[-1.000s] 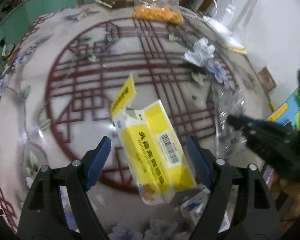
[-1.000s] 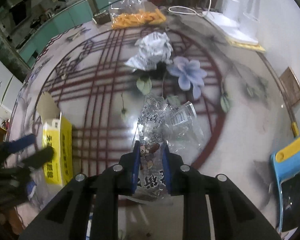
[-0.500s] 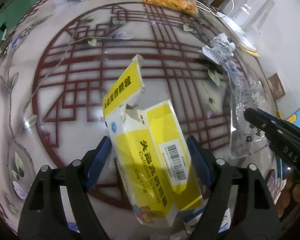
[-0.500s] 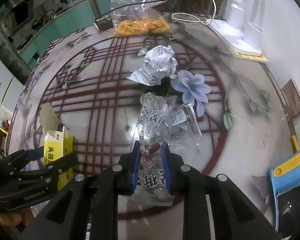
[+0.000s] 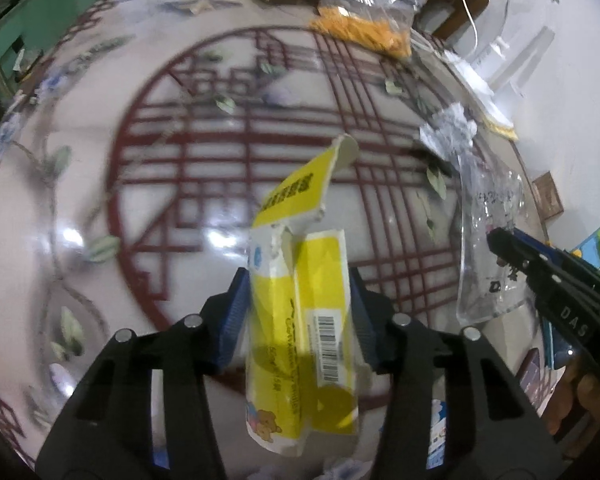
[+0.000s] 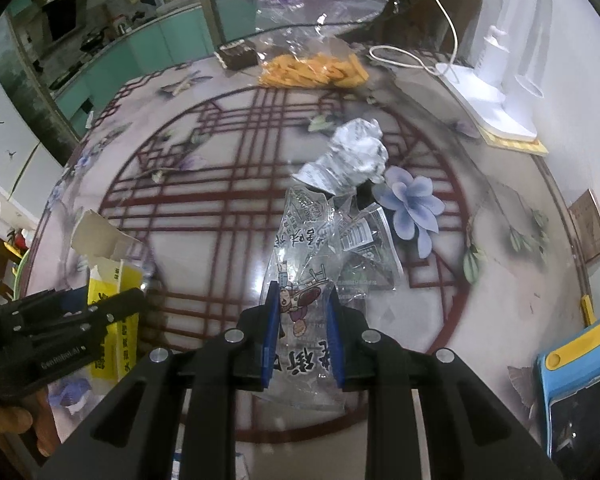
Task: Collect trash
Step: 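Grasp the clear plastic wrapper with the right tool while the left tool grasps the yellow-white box, then lift both items and carry them over the red bin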
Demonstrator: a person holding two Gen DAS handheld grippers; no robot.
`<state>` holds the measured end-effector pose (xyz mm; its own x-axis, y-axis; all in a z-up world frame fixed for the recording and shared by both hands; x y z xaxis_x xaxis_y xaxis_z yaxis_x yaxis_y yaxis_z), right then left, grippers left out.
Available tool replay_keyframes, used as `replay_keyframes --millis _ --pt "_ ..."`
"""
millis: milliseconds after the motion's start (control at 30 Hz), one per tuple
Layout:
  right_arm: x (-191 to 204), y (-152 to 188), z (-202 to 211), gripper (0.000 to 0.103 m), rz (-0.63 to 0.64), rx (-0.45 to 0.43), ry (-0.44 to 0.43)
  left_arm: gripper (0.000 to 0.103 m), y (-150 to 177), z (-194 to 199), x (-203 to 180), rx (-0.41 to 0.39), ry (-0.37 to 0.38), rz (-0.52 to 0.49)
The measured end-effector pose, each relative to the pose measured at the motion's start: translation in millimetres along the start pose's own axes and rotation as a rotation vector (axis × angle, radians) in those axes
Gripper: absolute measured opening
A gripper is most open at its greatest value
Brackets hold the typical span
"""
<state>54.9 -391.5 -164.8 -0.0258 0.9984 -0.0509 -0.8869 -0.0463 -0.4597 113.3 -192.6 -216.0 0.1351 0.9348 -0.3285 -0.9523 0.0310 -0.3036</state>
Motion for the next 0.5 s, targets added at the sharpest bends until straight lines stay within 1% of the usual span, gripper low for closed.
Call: replay_keyframes --millis 100,233,400,500 --pt "13 -7 13 0.021 0.02 -0.034 -0.011 0.047 -6 25 9 -0.064 0.008 0.013" --pt "35 -17 32 0.021 0.059 -0.085 -0.03 0.047 -14 69 20 -0.182 0.006 0.025" --pt "74 -31 56 0.021 0.125 -0.149 -0.062 0.047 -18 121 38 -0.307 -0.024 0.04" --pt "96 -37 69 0.021 0.158 -0.183 -0.085 0.047 -16 147 51 -0.362 -0.04 0.056"
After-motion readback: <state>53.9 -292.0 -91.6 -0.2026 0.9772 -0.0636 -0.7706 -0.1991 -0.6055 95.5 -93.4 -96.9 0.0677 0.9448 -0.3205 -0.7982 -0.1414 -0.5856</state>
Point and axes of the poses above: each gripper's, at about its wrist camera, not at the fingertips, and z roughly against the way its jaws point, x to its left, y to its underside, the point moved 2 cm from there along -z, roughly the way its jaws point, and after that the axes turned 13 degrees about z, right-handed, at the moved point
